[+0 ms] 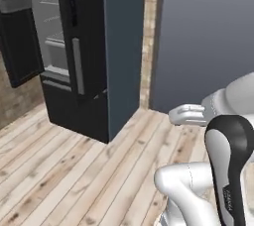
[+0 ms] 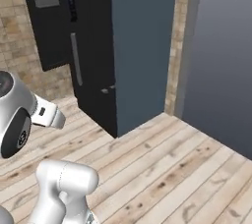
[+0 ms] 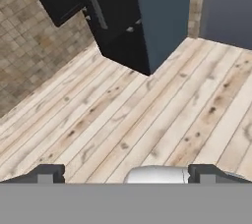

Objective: Pick the egg and butter from the fridge and place them by the bowl for mixing.

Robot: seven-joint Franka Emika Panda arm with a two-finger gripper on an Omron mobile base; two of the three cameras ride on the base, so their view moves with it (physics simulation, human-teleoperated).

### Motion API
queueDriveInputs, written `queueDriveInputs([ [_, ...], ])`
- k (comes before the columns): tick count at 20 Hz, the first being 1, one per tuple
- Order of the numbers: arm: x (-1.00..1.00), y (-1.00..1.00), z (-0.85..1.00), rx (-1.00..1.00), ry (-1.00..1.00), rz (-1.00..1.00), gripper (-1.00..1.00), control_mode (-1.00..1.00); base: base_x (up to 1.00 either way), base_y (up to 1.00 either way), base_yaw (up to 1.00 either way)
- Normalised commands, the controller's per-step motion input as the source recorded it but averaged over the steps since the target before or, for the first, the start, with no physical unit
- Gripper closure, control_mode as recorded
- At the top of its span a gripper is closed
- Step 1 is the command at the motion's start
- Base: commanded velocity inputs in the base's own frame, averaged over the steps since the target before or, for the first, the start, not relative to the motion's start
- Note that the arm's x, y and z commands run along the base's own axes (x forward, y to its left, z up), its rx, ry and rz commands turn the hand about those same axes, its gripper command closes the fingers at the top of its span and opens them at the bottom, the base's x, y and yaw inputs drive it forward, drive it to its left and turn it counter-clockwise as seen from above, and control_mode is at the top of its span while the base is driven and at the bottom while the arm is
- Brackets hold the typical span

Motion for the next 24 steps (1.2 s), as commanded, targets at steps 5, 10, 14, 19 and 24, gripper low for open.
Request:
queueDriveInputs([
  [5, 0.00, 0.00, 0.00, 0.00, 0.00, 0.00, -1.00, 1.00, -0.15, 0.45, 0.85],
  [10, 0.00, 0.00, 0.00, 0.00, 0.00, 0.00, -1.00, 1.00, 0.18, 0.33, 0.72],
  [14, 0.00, 0.00, 0.00, 0.00, 0.00, 0.00, -1.00, 1.00, 0.98, 0.12, 0.29],
  [19, 0.00, 0.00, 0.00, 0.00, 0.00, 0.00, -1.00, 1.00, 1.00, -0.09, 0.00],
  [24, 0.00, 0.00, 0.00, 0.00, 0.00, 0.00, -1.00, 1.00, 1.00, -0.19, 0.00],
])
